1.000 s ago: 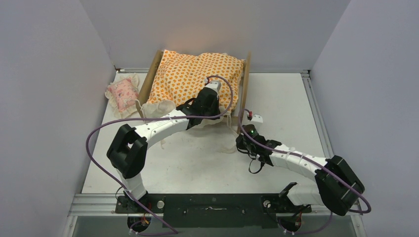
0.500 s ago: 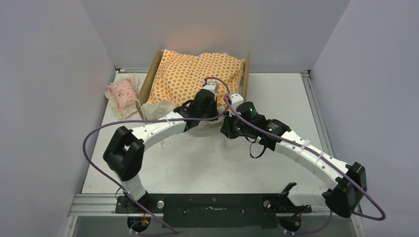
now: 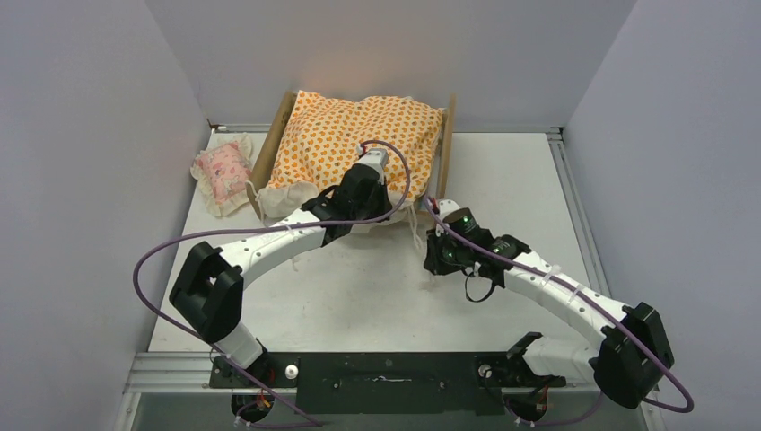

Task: Set up the pet bed

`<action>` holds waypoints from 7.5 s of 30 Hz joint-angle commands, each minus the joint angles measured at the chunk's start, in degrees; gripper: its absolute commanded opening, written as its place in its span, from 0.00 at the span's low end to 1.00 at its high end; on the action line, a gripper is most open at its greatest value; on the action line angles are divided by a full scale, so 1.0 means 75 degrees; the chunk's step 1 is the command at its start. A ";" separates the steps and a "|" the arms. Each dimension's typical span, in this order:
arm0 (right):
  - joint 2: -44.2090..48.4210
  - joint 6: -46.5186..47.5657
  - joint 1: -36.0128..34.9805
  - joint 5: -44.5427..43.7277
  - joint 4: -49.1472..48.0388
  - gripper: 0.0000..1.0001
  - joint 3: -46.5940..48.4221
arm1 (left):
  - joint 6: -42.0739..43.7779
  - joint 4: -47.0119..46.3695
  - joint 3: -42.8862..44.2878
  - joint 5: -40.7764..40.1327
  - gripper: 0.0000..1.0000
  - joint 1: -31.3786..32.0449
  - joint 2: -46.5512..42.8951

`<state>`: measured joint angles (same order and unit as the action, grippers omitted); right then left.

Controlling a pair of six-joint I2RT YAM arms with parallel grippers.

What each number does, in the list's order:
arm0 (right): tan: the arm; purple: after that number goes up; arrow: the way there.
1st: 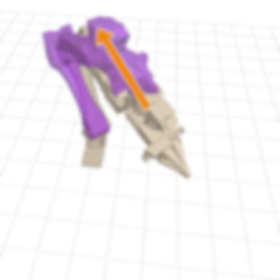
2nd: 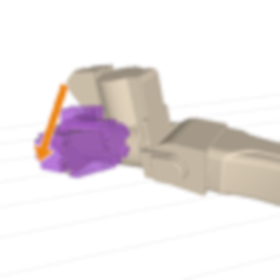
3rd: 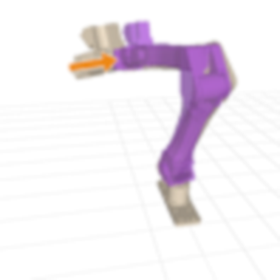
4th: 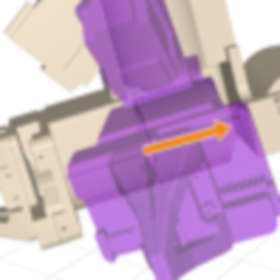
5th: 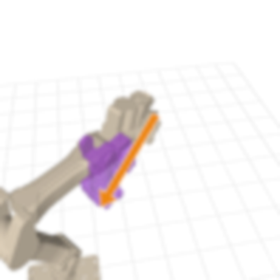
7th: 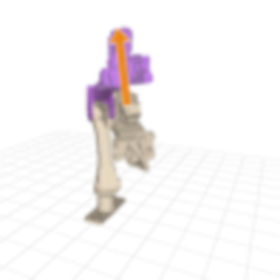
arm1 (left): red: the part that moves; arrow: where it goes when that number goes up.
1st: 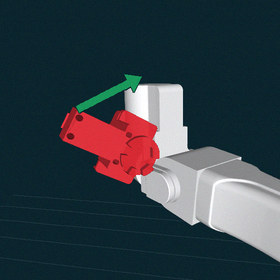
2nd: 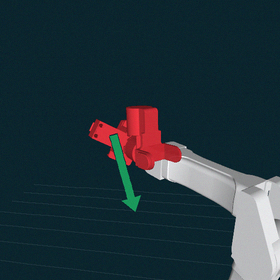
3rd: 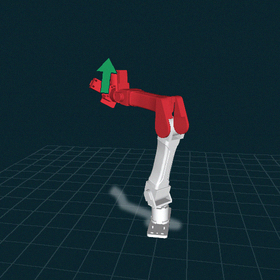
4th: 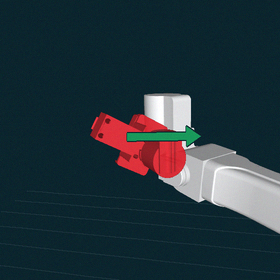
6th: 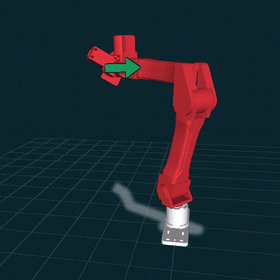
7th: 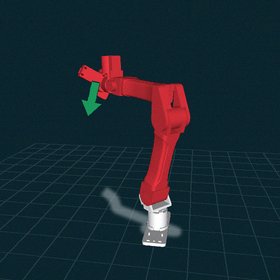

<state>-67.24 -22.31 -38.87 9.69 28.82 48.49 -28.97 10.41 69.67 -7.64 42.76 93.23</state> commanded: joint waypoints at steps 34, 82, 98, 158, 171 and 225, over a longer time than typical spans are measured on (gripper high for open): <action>-0.2143 -0.0888 -0.0796 -0.4423 -0.8148 0.34 -0.1768 | -0.0255 -0.0208 0.0424 0.0259 0.00 -0.0284 -0.0015; -0.1846 0.3423 -0.0271 -0.2147 -0.0569 0.05 0.5138 | 0.0405 -0.0479 -0.0299 0.0333 0.00 -0.0745 -0.0895; -0.2095 0.6368 -0.0571 -0.4427 -0.1777 0.05 0.5334 | 0.0479 -0.0679 -0.0264 0.0564 0.00 -0.0752 -0.0954; -0.1178 0.8955 -0.1157 -0.6082 -0.3125 0.05 0.3684 | 0.0392 -0.0752 0.0030 0.1019 0.00 -0.0733 -0.0587; -0.1368 0.8703 -0.1824 -0.5984 -0.2606 0.07 0.2783 | 0.0406 -0.0674 -0.0159 0.1019 0.00 -0.0713 -0.0642; -0.0883 0.3602 -0.0173 -0.5410 -0.1402 0.57 0.2886 | 0.0419 -0.0399 0.0233 0.1019 0.01 -0.0522 -0.0320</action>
<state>-75.09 13.61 -44.66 -34.17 15.53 68.64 -26.65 8.16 67.18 -0.14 38.02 89.10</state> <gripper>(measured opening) 0.566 0.009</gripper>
